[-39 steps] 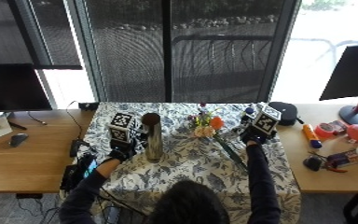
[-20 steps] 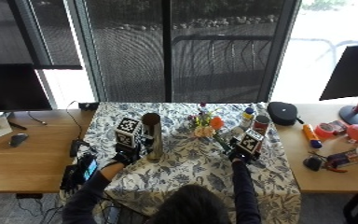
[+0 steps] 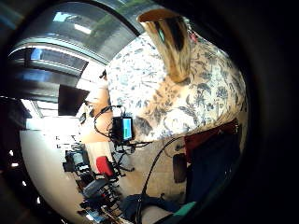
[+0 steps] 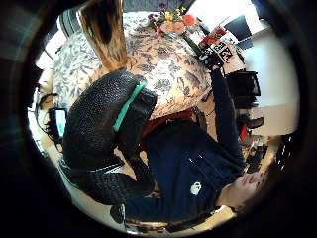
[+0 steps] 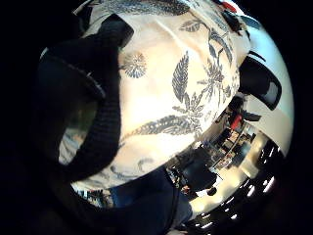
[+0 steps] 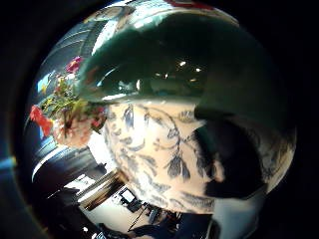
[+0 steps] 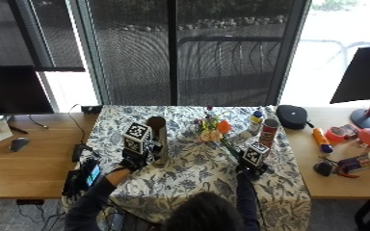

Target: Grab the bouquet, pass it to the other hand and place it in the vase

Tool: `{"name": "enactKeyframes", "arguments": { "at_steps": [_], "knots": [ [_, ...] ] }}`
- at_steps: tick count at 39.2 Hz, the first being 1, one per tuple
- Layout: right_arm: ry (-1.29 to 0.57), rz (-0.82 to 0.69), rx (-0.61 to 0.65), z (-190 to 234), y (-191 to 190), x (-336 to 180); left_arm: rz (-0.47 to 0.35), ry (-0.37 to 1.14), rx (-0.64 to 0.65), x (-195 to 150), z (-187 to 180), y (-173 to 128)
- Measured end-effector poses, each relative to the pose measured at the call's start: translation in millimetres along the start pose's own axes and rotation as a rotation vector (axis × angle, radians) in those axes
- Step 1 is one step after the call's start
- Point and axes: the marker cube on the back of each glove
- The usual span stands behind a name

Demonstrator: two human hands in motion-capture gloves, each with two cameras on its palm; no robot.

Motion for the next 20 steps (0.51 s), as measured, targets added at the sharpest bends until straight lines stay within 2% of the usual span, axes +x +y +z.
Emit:
{"name": "enactKeyframes", "arguments": {
  "at_steps": [5,9,17,20],
  "knots": [
    [0.096,0.015,-0.044,3.2,0.6,-2.4,-0.002,0.001,-0.002,-3.0,5.8,-1.9],
    [0.016,-0.037,0.137,-11.2,-8.1,-8.0,-0.013,-0.001,-0.016,-6.9,9.9,-1.9],
    [-0.089,-0.082,0.134,-18.9,-10.5,-8.2,-0.037,-0.004,-0.035,-11.1,0.0,5.9],
    [-0.160,-0.081,0.252,-22.6,-21.7,-11.7,-0.035,-0.006,-0.032,-11.4,-4.7,6.9]
  ]
}}
